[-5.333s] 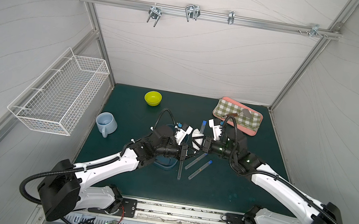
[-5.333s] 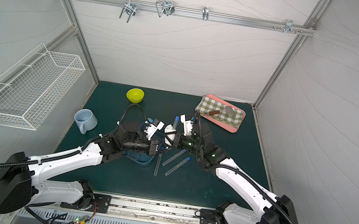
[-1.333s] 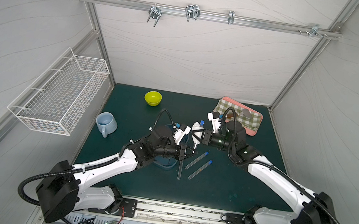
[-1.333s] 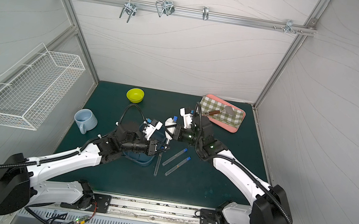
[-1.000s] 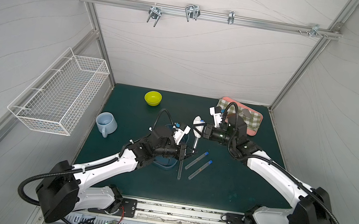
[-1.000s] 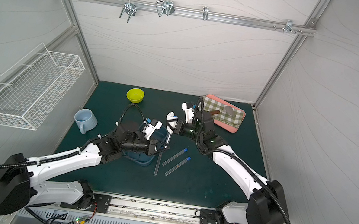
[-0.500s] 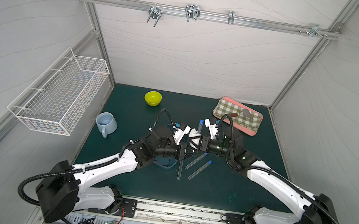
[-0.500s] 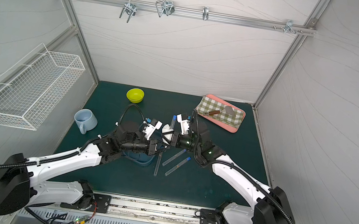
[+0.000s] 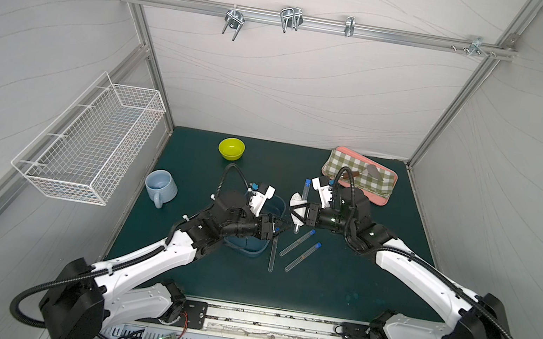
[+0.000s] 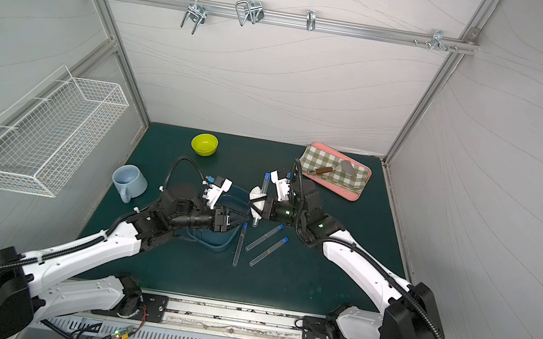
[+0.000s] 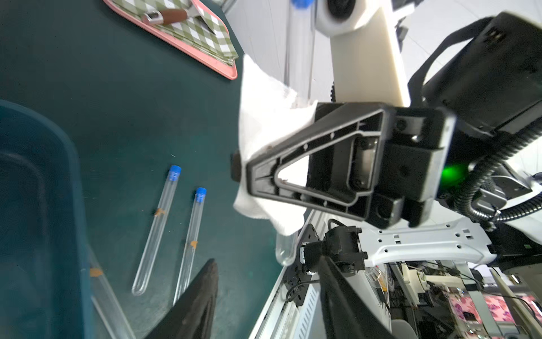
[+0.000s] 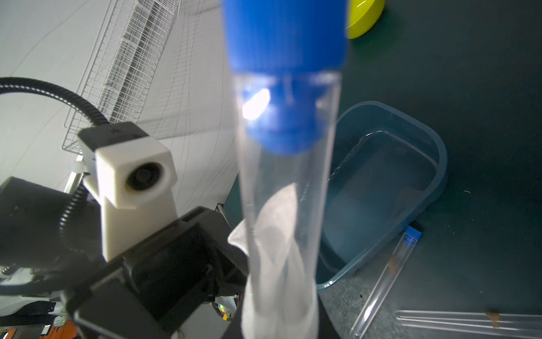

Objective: Wipe the exteriors of test tubes
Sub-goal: Wipe the dirt from the test tube.

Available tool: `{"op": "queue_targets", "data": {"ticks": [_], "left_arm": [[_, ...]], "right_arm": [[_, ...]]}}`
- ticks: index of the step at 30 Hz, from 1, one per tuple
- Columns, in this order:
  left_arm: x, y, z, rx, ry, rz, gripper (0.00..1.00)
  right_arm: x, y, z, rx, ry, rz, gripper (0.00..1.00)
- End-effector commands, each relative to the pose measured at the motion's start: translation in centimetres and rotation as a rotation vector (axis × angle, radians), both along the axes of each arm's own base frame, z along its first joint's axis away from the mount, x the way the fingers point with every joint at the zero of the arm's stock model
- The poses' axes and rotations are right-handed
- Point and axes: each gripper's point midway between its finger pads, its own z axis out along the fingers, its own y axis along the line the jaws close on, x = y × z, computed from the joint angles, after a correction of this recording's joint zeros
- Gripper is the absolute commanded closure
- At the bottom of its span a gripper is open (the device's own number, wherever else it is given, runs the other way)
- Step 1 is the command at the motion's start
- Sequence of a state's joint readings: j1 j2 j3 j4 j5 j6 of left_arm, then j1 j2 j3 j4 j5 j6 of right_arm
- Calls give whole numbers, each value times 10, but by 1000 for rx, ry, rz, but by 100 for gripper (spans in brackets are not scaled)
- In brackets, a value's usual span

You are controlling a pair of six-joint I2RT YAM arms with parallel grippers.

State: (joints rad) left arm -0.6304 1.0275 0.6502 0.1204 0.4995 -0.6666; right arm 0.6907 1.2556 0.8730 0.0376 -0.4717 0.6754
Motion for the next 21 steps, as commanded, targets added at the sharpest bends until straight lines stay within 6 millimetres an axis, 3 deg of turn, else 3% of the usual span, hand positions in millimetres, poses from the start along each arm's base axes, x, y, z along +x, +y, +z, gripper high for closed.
{"op": "queue_targets", "data": {"ticks": [1,4,13,21], "left_arm": [[8,26,24,-21,-49,51,37],[16,35,43,-26,-77,35,36],[28,-4,67,-87,-109,-158,36],[26,-28,59,-85,-102,-231,44]], "right_arm": [[-11,-3,3,-15,-5,65,84],[-21,0,-2,-2,22,113,84],[-54,22,-9,-2,40,219,84],[-69,33,-9,9,48,251,84]]}}
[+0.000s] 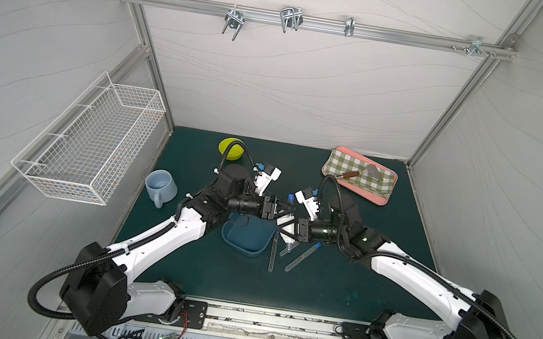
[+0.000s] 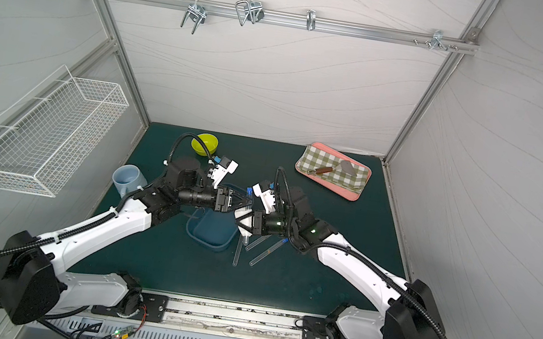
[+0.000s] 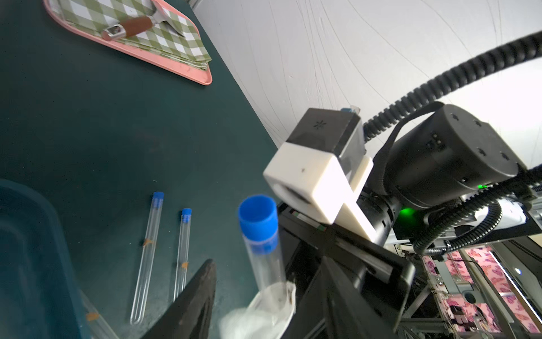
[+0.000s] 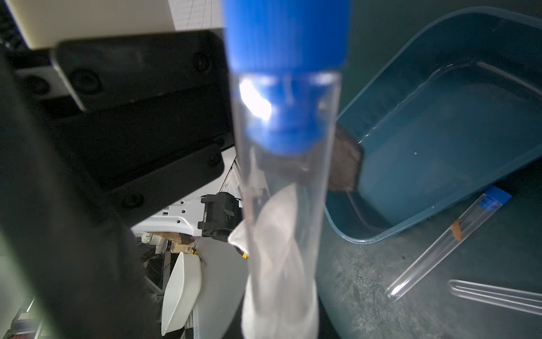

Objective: Wipe the exteriors of test tubes
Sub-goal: Wipe the dirt from the test tube.

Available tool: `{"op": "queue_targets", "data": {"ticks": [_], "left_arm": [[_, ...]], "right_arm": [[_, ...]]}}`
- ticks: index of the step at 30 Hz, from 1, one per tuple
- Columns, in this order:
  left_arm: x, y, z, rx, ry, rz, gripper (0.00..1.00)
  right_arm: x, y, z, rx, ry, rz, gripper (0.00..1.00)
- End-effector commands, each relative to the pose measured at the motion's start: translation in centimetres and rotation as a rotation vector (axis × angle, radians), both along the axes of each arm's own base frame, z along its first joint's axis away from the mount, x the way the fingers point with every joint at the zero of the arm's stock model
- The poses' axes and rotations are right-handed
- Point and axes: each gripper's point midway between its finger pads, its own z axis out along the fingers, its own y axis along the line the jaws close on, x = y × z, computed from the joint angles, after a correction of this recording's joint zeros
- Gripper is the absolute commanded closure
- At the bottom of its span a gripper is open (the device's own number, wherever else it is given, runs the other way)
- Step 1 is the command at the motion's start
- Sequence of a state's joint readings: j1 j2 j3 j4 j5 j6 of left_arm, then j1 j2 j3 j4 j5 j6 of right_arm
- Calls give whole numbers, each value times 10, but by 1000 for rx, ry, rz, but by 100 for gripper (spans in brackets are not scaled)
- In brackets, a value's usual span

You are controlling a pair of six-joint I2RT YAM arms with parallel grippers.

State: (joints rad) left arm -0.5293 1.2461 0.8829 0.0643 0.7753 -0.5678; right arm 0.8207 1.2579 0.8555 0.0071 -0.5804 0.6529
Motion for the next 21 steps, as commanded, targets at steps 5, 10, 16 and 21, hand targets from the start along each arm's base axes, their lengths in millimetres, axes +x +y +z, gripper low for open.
{"op": "queue_targets", "data": {"ticks": [5,10,16,21], "left_arm": [[2,-10,23,-56,-84,-40,56],[7,-9,21,-71,-80,-1,73],[5,-13,16,-89,-56,6,87],[5,-13,15,-93,-43,16,91]], "right_arm": [[-7,3,1,13,-7,11,83],[-7,3,2,13,-11,7,83],[-6,3,5,18,-22,-2,83],[-3,3,8,20,-37,-6,83]]}}
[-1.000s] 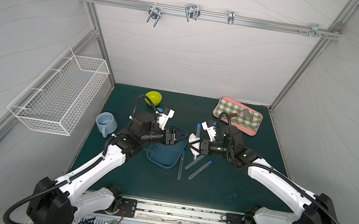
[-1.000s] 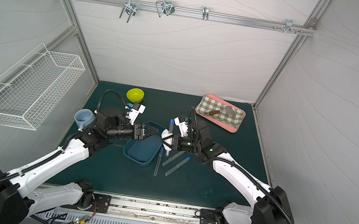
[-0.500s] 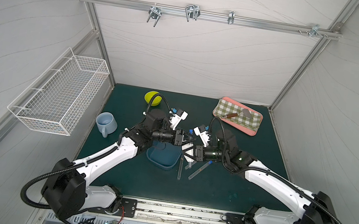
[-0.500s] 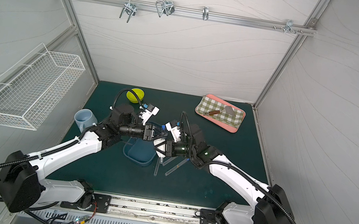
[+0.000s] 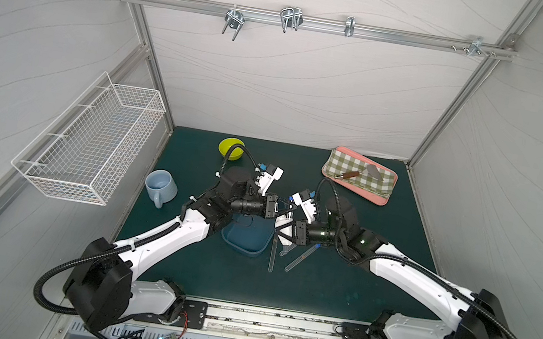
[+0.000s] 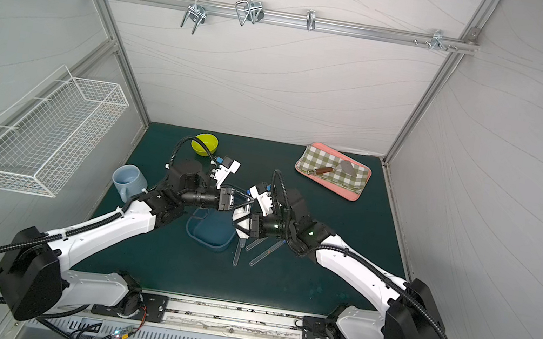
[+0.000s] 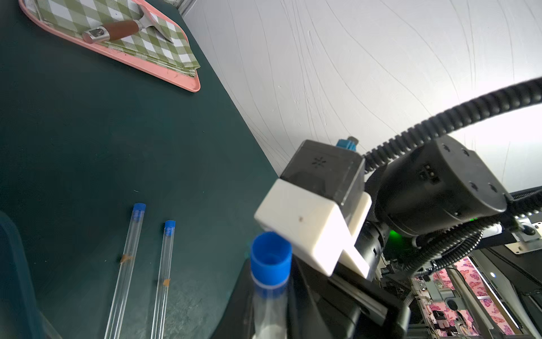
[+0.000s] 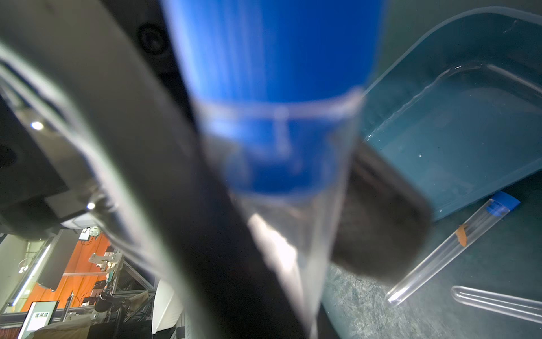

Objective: Wipe the exteriors of test tubes
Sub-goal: Wipe the dirt from the test tube.

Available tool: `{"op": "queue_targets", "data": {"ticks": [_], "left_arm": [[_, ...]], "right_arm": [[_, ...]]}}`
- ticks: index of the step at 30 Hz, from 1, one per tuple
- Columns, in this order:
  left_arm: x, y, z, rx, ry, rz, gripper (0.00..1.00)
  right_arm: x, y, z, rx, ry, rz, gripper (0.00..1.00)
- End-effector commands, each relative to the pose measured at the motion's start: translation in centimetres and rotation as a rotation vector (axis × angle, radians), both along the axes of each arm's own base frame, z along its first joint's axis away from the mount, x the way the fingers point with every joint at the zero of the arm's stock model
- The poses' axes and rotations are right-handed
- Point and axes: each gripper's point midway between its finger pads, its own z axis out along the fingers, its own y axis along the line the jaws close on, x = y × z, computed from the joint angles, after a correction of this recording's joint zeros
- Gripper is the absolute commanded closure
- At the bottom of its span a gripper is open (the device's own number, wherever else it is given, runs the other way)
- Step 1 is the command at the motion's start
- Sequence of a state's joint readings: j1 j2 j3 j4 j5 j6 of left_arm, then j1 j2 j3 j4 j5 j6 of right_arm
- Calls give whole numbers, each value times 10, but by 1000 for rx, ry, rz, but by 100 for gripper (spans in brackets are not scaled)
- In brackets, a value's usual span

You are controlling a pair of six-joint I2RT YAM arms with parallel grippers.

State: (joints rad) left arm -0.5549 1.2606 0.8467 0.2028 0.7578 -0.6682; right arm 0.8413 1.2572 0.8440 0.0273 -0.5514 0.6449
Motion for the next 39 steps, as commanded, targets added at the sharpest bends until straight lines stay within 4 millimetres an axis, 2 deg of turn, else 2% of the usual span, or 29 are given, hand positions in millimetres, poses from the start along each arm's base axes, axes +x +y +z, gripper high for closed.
{"op": "queue_targets", "data": {"ticks": [1,7,13,17,26,29,33,39], "left_arm": [[4,-3,10,-28,-57,10,92],[5,-3,10,-38,-35,18,92],[5,-3,15,-25,-47,12,92],[8,-2,16,-26,-48,27,92],[21,12,15,-26,-34,77,92],[22,13,13,-23,-28,81,91],[22,13,12,-25,-22,76,91],[19,14,14,-31,-27,74,91]], "right_arm": [[0,0,13,22,-23,-6,83],[25,-4,33,59,-69,-53,80],[39,-5,38,77,-77,-67,80],[32,-5,32,80,-55,-53,81],[-10,-5,-1,44,18,-45,81],[-11,-5,-7,40,32,-51,81],[-4,1,-3,31,6,-39,81],[34,5,21,74,-33,-66,81]]}}
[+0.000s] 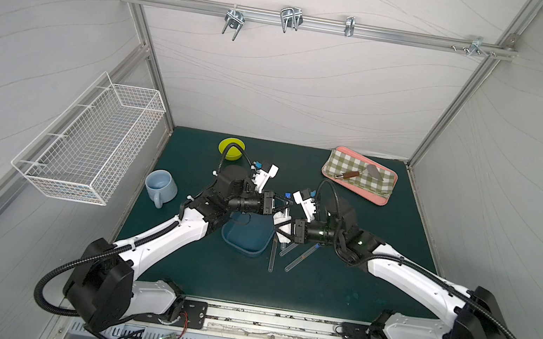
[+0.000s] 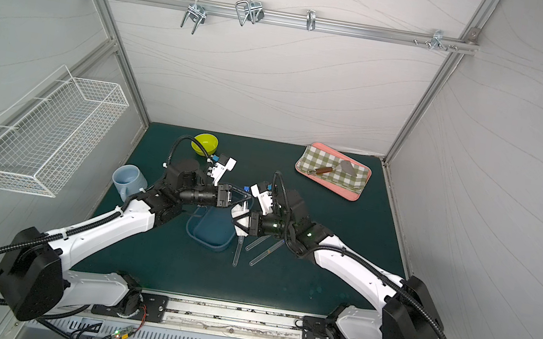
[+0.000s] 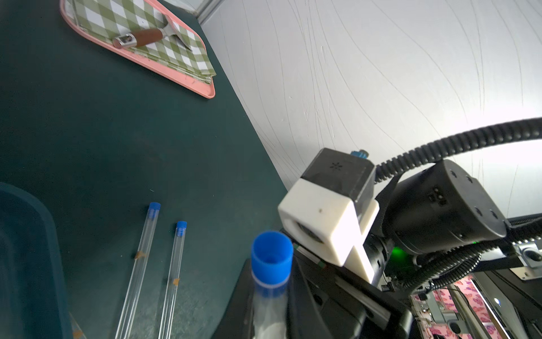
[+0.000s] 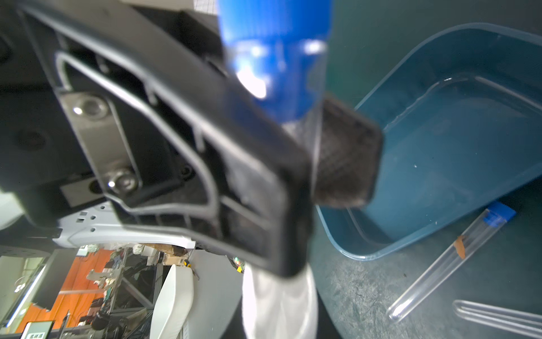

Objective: Wipe the exteriors of test tubes
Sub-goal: Wipe the dirt from the test tube.

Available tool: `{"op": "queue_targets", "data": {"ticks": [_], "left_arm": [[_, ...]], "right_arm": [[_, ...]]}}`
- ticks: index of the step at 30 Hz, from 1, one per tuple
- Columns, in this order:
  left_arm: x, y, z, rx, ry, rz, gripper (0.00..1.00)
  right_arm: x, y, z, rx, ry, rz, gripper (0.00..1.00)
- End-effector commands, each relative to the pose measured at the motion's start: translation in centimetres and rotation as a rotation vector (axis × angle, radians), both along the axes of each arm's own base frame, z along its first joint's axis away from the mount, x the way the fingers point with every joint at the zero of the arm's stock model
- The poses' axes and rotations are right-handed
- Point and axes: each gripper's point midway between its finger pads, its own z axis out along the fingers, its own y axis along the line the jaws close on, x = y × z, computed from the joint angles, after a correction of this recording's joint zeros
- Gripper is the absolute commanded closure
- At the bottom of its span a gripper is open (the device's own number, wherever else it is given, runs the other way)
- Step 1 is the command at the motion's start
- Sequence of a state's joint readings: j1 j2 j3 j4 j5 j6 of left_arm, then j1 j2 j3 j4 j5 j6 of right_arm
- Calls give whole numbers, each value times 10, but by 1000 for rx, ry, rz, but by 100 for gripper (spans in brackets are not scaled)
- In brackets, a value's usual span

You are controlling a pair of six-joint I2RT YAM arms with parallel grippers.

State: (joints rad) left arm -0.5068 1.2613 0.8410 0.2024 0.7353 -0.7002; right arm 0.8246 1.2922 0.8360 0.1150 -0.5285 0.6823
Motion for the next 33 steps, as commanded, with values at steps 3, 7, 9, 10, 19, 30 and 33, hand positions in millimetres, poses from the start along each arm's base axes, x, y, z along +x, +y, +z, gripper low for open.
{"op": "queue_targets", "data": {"ticks": [3,7,9,10,19,30,33], "left_arm": [[1,-1,20,-32,-65,-11,91],[2,-1,18,-30,-64,-9,91],[2,0,16,-27,-59,-4,91],[3,0,15,-25,-58,-1,91],[6,2,14,-26,-54,9,91],[3,3,15,-29,-55,9,91],[4,3,15,-30,-52,9,91]], "right_arm": [[23,4,30,55,-49,-12,81],[14,4,27,63,-31,4,81],[5,2,23,51,-24,10,81],[0,1,19,42,-18,13,80],[-12,-5,-1,12,14,-13,80],[40,4,40,76,-62,-18,80],[39,5,40,76,-62,-8,79]]}}
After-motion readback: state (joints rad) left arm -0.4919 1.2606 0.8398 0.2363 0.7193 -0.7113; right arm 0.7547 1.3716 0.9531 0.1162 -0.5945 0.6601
